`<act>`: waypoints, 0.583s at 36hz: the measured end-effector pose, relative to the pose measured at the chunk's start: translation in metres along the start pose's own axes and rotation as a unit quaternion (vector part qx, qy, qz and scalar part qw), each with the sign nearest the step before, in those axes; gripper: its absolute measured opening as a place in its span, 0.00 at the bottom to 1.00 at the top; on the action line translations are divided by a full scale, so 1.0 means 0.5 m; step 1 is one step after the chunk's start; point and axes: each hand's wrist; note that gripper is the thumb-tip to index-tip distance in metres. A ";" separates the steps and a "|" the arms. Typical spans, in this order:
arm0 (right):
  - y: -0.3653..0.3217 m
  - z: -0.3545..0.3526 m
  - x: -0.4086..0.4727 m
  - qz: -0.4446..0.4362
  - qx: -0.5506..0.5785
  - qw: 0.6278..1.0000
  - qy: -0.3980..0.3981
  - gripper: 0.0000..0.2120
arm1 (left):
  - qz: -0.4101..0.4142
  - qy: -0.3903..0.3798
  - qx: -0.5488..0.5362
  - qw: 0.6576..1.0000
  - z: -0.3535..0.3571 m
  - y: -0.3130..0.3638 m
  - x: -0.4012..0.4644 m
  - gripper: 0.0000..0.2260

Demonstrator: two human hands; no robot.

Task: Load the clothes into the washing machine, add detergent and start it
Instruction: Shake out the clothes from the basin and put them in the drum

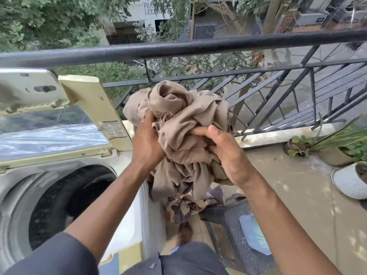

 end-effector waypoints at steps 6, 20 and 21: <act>0.104 -0.065 0.016 -0.015 -0.040 0.948 0.316 0.10 | 0.010 0.011 0.012 1.000 -0.013 0.020 0.016 0.23; 0.448 -0.055 -0.058 0.351 -0.604 0.712 -0.068 0.49 | -0.009 0.015 -0.060 0.998 -0.066 0.125 0.055 0.12; 0.453 -0.049 -0.058 0.336 -0.617 0.704 -0.102 0.55 | -0.013 0.014 -0.073 0.997 -0.068 0.130 0.057 0.13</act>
Point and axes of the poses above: each hand's wrist, its own x-axis towards the middle knuckle, its own z-axis out of the palm, y = z × x, and after that the axes turned 11 degrees about y, right-handed
